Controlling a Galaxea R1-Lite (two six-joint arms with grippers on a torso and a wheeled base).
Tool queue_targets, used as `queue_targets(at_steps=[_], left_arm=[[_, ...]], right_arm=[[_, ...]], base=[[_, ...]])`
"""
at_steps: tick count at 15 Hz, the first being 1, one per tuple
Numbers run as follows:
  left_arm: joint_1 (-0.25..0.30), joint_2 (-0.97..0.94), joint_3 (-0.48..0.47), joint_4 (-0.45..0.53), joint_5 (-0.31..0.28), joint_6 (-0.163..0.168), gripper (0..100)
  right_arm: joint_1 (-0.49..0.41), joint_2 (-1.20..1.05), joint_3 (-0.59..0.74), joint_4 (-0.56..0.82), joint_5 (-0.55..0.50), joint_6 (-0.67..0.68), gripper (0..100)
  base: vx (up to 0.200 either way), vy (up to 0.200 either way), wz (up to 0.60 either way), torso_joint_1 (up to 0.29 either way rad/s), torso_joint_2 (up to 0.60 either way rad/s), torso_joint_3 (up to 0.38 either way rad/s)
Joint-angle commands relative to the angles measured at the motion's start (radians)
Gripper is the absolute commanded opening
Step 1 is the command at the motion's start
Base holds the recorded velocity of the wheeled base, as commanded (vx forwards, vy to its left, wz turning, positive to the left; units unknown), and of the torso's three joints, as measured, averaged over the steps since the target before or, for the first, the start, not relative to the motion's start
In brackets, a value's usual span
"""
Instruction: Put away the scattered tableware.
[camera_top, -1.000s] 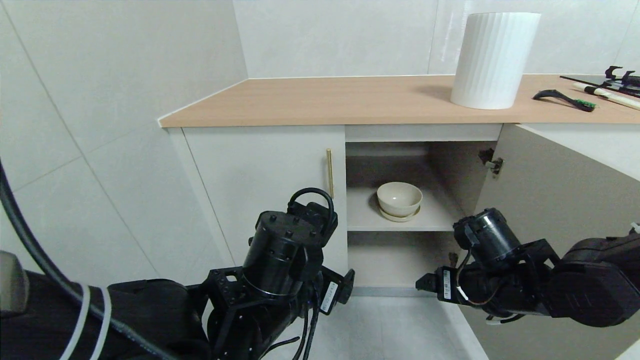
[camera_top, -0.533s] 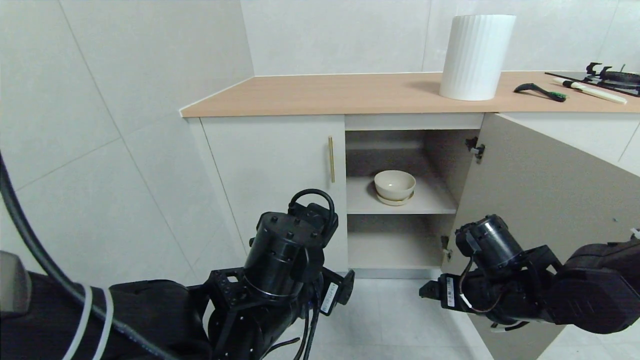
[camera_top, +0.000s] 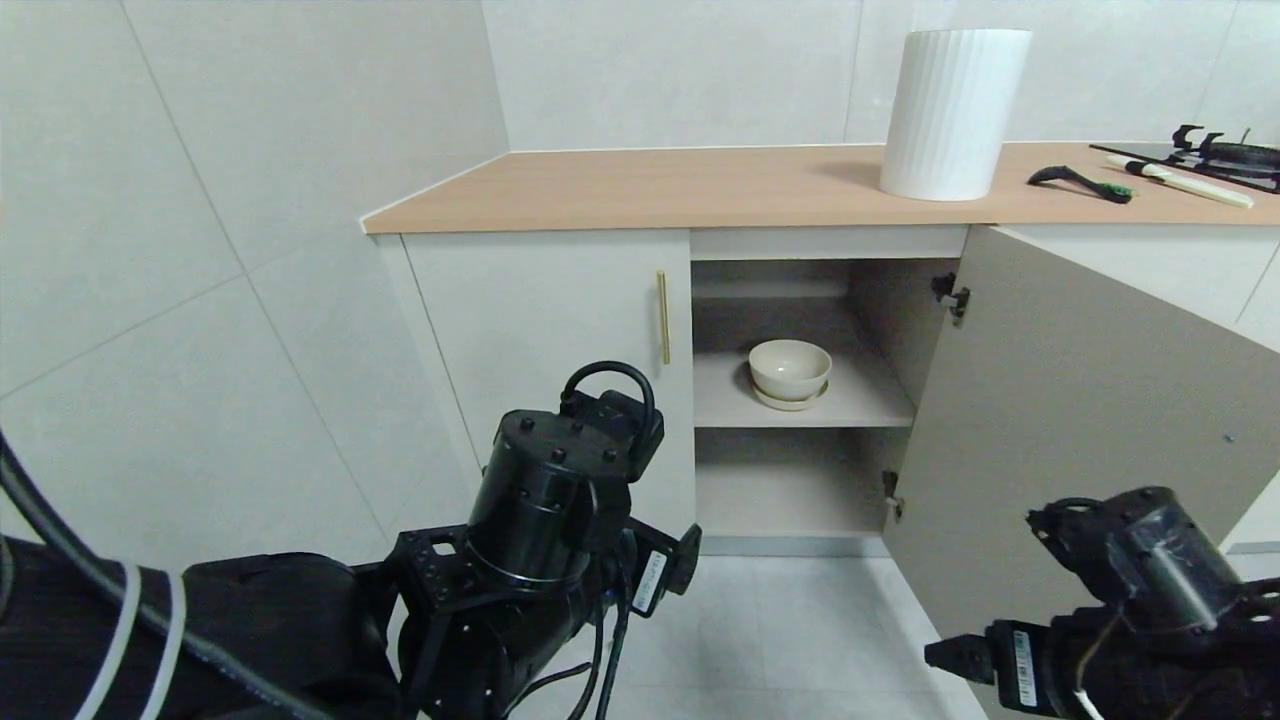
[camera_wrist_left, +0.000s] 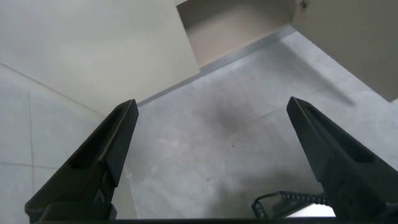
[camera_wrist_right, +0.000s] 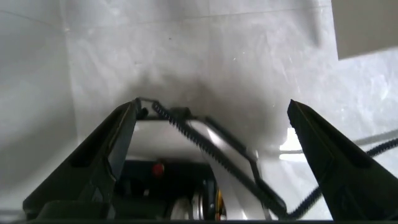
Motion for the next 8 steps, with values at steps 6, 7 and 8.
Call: queue_targets(at_steps=[6,7,8], left_arm=[[0.0,-0.003,0.0,0.0,0.0,-0.001,100],[-0.001,-0.003,0.0,0.0,0.0,0.001,100],[-0.001,-0.003,0.0,0.0,0.0,0.001,100]], right_arm=[[-0.018,-0.213,0.055,0.325,0.009,0.176,100],[-0.021,-0.223,0.062,0.334,0.008,0.205,100],[-0.019,-0.229,0.063,0.342,0.004,0.21,100]], base=[[0.0,-0.2,0.0,0.003,0.0,0.005],[0.0,-0.2,0.0,0.017,0.0,0.002],[0.0,-0.2,0.0,0.007,0.01,0.002]])
